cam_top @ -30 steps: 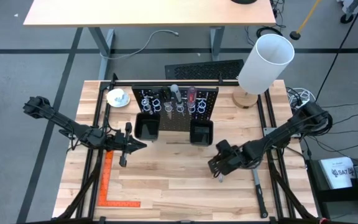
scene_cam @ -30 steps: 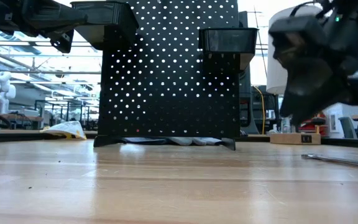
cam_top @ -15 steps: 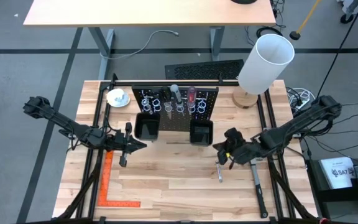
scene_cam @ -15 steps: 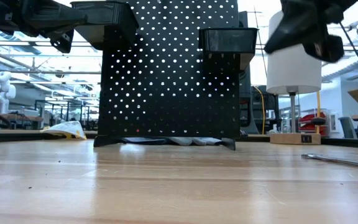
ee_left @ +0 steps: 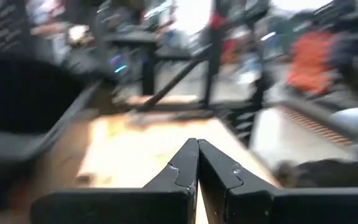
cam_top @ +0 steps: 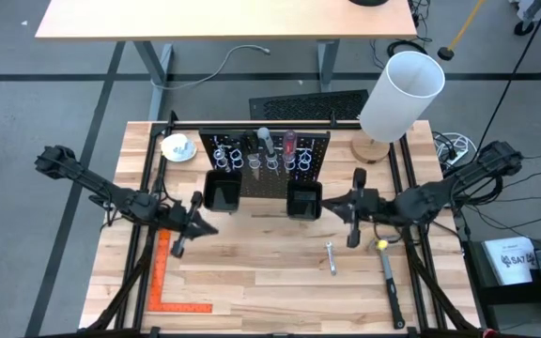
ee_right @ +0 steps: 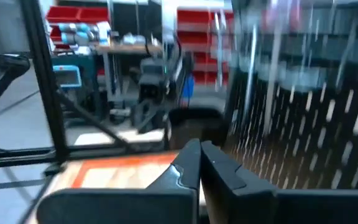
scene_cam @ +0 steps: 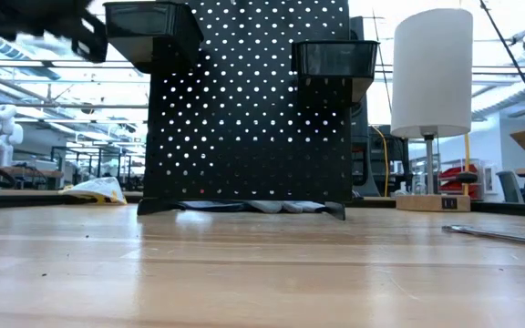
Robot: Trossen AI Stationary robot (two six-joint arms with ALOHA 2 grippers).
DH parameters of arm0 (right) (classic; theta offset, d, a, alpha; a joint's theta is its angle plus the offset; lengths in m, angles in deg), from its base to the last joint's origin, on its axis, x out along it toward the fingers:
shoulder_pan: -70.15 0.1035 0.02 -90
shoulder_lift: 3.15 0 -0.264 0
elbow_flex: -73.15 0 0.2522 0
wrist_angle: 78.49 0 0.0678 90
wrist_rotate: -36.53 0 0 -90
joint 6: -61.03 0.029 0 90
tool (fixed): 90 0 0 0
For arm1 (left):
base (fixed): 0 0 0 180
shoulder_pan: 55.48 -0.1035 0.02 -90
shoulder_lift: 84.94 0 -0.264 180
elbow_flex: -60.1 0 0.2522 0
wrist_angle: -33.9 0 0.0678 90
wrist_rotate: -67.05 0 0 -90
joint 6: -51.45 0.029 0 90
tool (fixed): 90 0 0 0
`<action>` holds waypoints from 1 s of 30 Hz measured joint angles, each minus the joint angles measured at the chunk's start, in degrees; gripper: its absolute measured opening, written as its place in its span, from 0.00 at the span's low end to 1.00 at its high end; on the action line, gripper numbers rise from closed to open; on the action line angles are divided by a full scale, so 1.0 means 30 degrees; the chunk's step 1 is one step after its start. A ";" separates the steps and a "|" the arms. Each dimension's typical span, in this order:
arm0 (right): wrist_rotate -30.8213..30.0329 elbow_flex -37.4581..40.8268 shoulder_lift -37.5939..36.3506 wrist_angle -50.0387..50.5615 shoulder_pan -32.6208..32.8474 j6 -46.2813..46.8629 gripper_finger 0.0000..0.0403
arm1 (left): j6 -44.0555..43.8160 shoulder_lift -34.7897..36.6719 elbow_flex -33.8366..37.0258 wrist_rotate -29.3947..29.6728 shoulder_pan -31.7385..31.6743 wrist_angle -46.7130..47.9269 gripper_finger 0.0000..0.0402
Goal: Hang tools onto peg board
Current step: Remove the silver wrench from the black peg board
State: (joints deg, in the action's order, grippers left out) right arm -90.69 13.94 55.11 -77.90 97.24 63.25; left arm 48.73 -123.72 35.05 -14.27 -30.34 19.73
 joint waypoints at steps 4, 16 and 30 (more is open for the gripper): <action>0.0002 0.0000 -0.0036 -0.2463 -0.0052 -0.4822 0.00 | 0.0260 0.0036 0.0000 -0.2281 0.0000 -0.3044 0.03; -0.0083 0.0000 -0.0217 -0.4139 -0.0678 -0.7493 0.00 | 0.8546 0.0466 -0.4510 0.5582 -0.0021 -0.4256 0.03; -0.0112 0.0000 -0.0247 -0.3241 -0.1188 -0.7619 0.00 | 0.9334 -0.2538 -1.1440 1.0531 -0.0393 0.2488 0.40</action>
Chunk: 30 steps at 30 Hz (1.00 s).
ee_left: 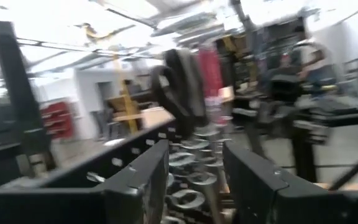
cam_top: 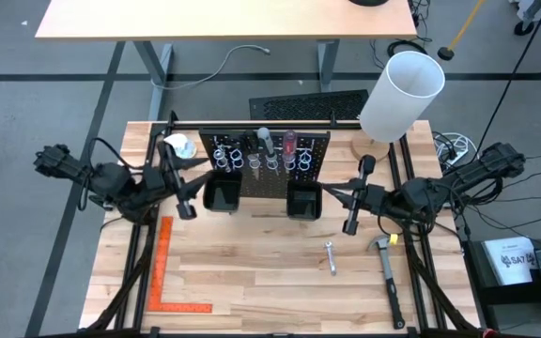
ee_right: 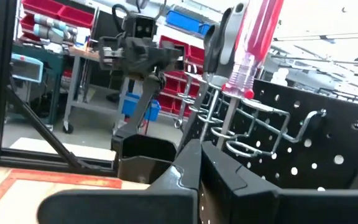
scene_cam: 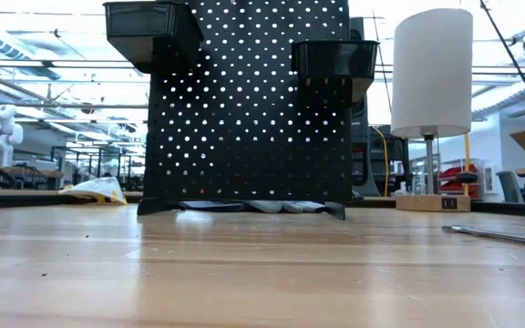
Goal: Hang tools onto peg board
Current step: Remove the silver wrench from the black peg board
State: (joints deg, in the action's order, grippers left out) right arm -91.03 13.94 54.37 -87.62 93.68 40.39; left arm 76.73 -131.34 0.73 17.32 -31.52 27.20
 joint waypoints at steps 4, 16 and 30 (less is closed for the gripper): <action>0.0035 0.0000 0.0000 0.0016 0.0000 -0.0004 0.00 | 0.1307 -0.0744 -0.0901 0.1653 -0.0015 0.0012 0.41; 0.0029 0.0000 0.0007 0.0005 0.0000 -0.0148 0.00 | 0.0686 -0.1287 -0.1368 0.3612 -0.0834 0.1483 0.41; 0.0022 0.0000 0.0007 0.0005 0.0000 -0.0220 0.00 | -0.0345 -0.1456 -0.1368 0.3022 -0.1734 0.2113 0.33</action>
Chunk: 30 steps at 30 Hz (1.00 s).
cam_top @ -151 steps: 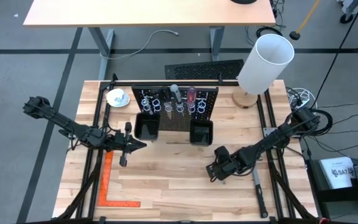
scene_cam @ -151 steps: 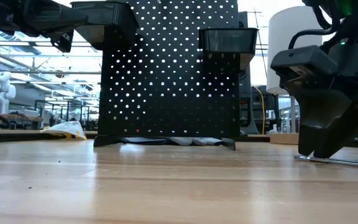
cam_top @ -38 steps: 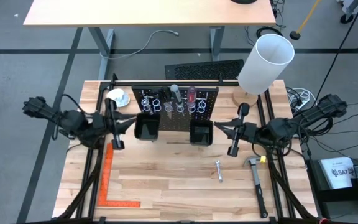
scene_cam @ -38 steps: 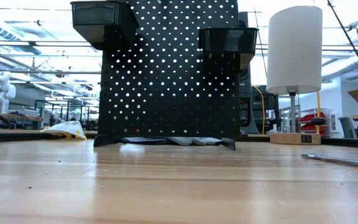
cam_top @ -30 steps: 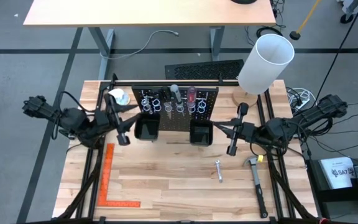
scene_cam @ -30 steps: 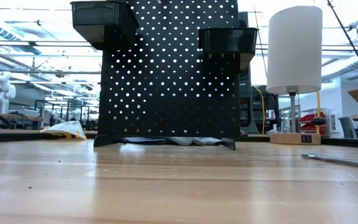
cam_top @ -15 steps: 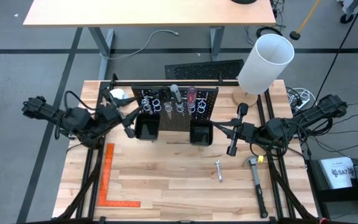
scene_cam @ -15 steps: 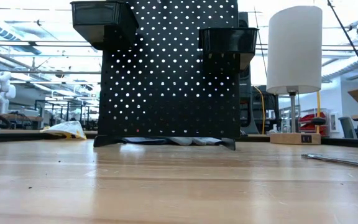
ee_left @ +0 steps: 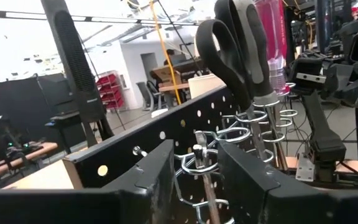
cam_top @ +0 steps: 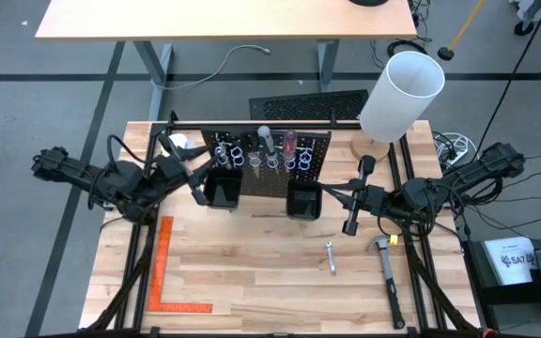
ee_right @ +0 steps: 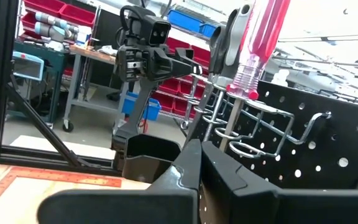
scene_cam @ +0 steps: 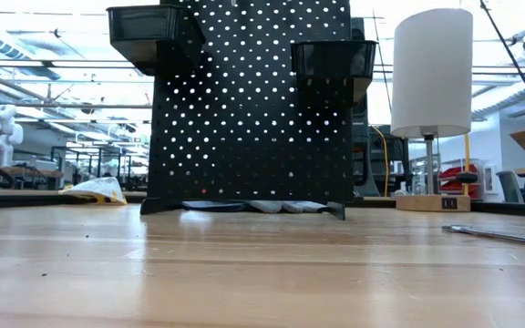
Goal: Hang tools onto peg board
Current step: Remove the silver wrench from the black peg board
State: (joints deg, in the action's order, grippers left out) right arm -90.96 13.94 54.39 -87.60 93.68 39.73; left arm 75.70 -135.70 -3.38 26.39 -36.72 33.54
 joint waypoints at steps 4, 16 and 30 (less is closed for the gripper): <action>0.0000 0.0000 0.0000 0.0000 0.0000 0.0000 0.00 | -0.0007 -0.0172 0.0000 -0.0064 0.0000 -0.0032 0.24; -0.0004 0.0000 0.0000 0.0000 0.0000 -0.0073 0.00 | -0.0062 -0.0229 0.0000 -0.0341 0.0000 -0.0360 0.02; -0.0007 0.0000 0.0007 -0.0007 0.0000 -0.0073 0.00 | 0.0029 -0.0225 0.0007 -0.0183 0.0000 -0.1547 0.08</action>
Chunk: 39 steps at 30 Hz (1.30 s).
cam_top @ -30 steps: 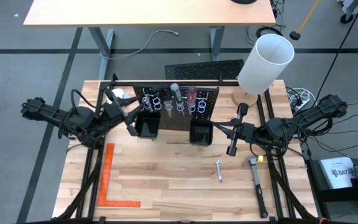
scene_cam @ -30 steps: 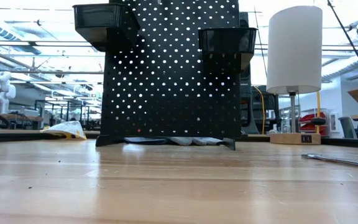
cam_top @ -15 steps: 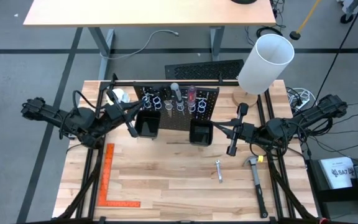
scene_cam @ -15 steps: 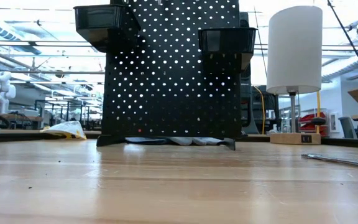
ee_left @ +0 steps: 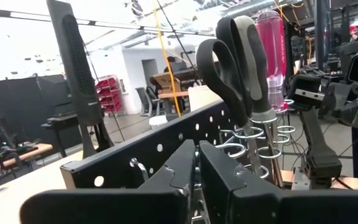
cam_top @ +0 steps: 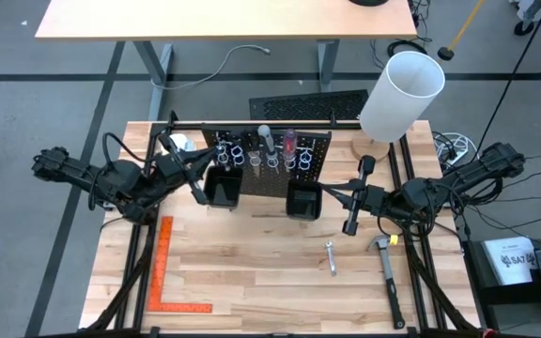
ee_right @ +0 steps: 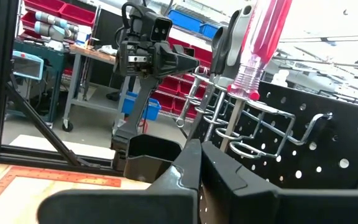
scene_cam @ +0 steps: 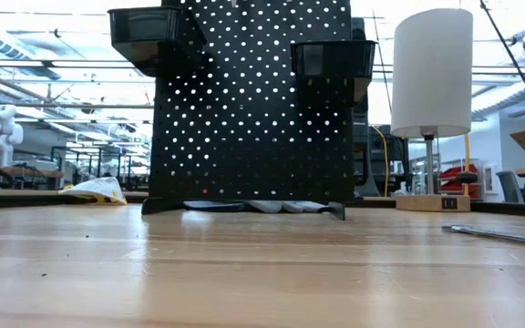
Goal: Hang tools onto peg board
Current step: Remove the silver wrench from the black peg board
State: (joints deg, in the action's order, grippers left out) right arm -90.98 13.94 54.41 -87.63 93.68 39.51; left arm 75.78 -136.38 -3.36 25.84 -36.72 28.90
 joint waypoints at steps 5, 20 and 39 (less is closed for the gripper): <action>0.0007 0.0000 0.0000 0.0007 0.0000 0.0000 0.00 | -0.0395 -0.0007 0.0007 -0.0193 0.0000 0.0068 0.08; 0.0007 0.0000 0.0000 0.0006 0.0000 0.0000 0.00 | -0.1530 -0.0083 0.0013 -0.0253 0.0000 0.0013 0.36; 0.0007 0.0000 0.0000 -0.0066 0.0007 0.0085 0.00 | -0.2182 -0.0944 0.0015 0.0172 -0.1027 -0.0512 0.36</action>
State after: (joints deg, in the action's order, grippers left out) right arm -90.96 13.94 54.41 -87.82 93.70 39.77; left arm 69.24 -139.21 -3.31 26.36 -39.80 27.36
